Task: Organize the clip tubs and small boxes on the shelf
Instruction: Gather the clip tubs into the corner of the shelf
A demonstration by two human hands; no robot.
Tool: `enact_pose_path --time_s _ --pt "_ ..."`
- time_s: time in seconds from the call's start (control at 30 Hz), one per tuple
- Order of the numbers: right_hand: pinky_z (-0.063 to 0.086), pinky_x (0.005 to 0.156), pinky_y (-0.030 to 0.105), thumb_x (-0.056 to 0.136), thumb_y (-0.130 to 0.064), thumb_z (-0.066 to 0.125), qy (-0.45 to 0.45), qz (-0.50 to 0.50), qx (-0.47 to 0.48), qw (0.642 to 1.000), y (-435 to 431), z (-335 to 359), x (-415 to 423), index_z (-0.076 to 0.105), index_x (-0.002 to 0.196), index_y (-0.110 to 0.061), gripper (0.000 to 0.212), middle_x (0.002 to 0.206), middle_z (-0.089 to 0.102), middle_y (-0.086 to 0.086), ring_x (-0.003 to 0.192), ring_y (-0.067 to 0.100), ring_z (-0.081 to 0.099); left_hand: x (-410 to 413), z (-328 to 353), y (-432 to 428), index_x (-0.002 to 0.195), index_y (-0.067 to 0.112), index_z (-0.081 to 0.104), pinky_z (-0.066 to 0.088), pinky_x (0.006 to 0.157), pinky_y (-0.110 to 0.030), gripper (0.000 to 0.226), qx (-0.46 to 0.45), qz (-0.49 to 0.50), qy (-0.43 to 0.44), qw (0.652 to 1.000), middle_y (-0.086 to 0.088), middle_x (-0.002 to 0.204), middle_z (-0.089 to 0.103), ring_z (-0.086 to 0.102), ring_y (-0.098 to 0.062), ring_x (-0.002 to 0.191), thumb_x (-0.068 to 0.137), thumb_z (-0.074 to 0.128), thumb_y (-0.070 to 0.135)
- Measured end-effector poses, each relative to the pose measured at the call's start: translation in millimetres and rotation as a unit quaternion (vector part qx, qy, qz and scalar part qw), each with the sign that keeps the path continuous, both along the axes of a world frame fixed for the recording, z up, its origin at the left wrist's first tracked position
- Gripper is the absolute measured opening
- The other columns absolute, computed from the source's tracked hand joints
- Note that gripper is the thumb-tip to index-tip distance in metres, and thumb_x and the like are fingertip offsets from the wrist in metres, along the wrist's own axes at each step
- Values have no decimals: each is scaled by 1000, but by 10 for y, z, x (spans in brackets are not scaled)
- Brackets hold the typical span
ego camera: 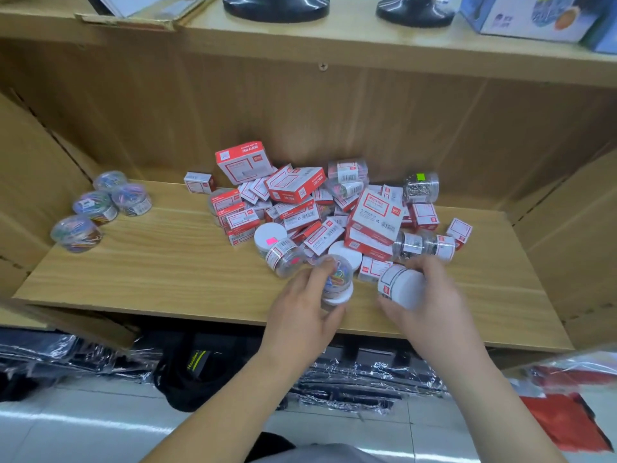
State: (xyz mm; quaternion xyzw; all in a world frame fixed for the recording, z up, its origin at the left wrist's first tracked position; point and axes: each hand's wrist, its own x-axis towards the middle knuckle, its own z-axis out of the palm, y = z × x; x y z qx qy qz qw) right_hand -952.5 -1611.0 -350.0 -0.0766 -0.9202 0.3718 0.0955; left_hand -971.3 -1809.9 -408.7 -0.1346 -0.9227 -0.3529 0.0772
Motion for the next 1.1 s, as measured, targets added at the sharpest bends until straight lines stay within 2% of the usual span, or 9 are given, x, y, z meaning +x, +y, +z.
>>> enact_pose_path --time_s 0.13,0.2,0.3,0.37,0.47,0.63,0.73,0.9,1.1 --pt "28 86 -5 67 -15 92 38 25 5 999 -88 112 -28 62 130 -21 70 114 48 -3 97 -17 43 -38 38 15 134 32 44 55 88 -38 65 57 5 -1 998 5 132 62 61 -16 117 80 80 38" --pt "34 93 2 67 -20 92 37 43 -4 998 -180 221 -90 57 135 -24 76 116 48 -9 104 -22 42 37 99 -101 132 33 47 53 89 -27 65 100 33 5 994 11 129 64 62 -8 113 77 83 35" --pt "50 92 32 66 -30 92 41 76 -2 996 -496 350 -242 57 126 -29 69 116 52 -14 104 5 54 100 171 -545 132 43 48 46 90 -12 67 136 99 6 986 20 126 64 60 2 110 77 84 38" --pt "51 88 36 66 -32 92 53 122 11 991 -819 354 -401 62 122 -24 64 115 56 -10 103 11 56 67 165 -962 134 48 47 53 89 -24 69 158 152 -11 976 22 123 65 64 -2 105 77 85 41" --pt "48 92 31 71 -32 89 50 203 9 978 -1475 260 -666 63 123 -24 59 119 57 -10 109 8 54 12 138 -1621 132 54 46 58 85 -36 68 169 238 -32 956 23 113 68 68 -4 95 77 85 44" --pt "47 95 32 79 -36 76 30 293 19 955 -2587 -36 -983 60 127 -31 51 125 54 -12 117 15 56 19 88 -2477 135 54 42 56 83 -30 68 135 298 -37 944 26 112 68 68 -1 96 81 82 44" --pt "38 90 22 79 -32 79 17 300 37 953 -3119 -143 -1197 61 127 -30 52 124 55 -11 117 15 54 -121 101 -2840 139 53 41 53 83 -23 70 122 314 -24 941 25 119 67 66 -1 99 83 81 42" --pt "46 101 36 78 -18 80 1 313 34 949 -3719 -350 -1502 59 135 -23 61 129 56 -6 120 23 56 -292 95 -3265 149 44 40 56 90 -32 71 86 257 -3 963 14 138 53 61 -4 117 88 76 36" --pt "37 100 13 74 0 80 12 274 -51 960 -4072 -502 -1735 60 133 -17 65 120 53 -7 117 18 56 -436 158 -3588 142 28 51 58 77 -41 65 -46 258 62 963 2 128 48 58 -23 109 84 79 34"
